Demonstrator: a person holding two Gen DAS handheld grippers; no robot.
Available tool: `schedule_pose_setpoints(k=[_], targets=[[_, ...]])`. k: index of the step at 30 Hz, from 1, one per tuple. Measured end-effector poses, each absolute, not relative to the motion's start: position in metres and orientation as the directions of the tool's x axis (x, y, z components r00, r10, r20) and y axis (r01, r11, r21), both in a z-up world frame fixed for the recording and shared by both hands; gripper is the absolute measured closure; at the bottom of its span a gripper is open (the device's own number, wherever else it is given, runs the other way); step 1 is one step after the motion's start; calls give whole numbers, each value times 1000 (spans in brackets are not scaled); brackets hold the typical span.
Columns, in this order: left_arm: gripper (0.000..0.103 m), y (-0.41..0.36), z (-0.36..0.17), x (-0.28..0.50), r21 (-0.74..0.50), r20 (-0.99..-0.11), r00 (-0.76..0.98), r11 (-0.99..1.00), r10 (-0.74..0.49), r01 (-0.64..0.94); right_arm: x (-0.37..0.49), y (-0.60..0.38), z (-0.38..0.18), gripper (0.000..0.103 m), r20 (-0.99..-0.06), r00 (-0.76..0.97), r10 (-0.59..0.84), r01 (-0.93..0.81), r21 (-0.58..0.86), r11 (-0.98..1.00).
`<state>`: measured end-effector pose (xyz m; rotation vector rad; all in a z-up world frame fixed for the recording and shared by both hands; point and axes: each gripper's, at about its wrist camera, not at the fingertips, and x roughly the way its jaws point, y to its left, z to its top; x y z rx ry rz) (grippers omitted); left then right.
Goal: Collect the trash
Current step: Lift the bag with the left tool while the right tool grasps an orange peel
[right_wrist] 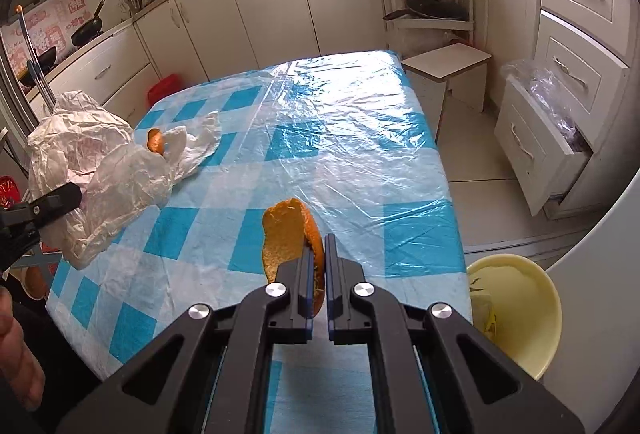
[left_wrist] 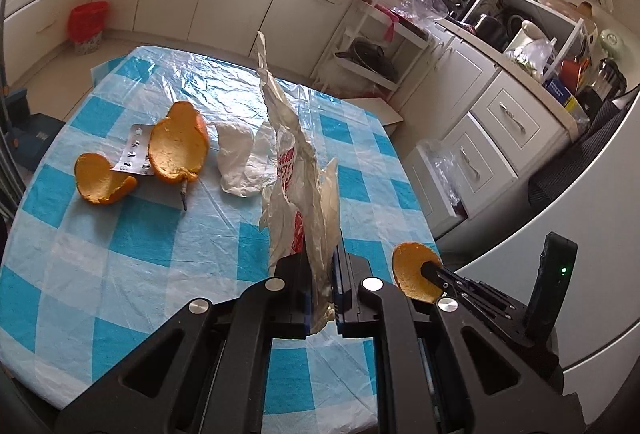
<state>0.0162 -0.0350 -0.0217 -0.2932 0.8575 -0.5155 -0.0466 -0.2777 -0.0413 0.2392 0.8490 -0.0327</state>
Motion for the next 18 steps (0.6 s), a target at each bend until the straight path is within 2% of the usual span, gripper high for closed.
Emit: schedule_pose_setpoints(k=[18], targets=[[95,-48,-25,17,-386,-667,549,864,-504,324,-43,-276,-47,98,-747,659,85,104,203,974]])
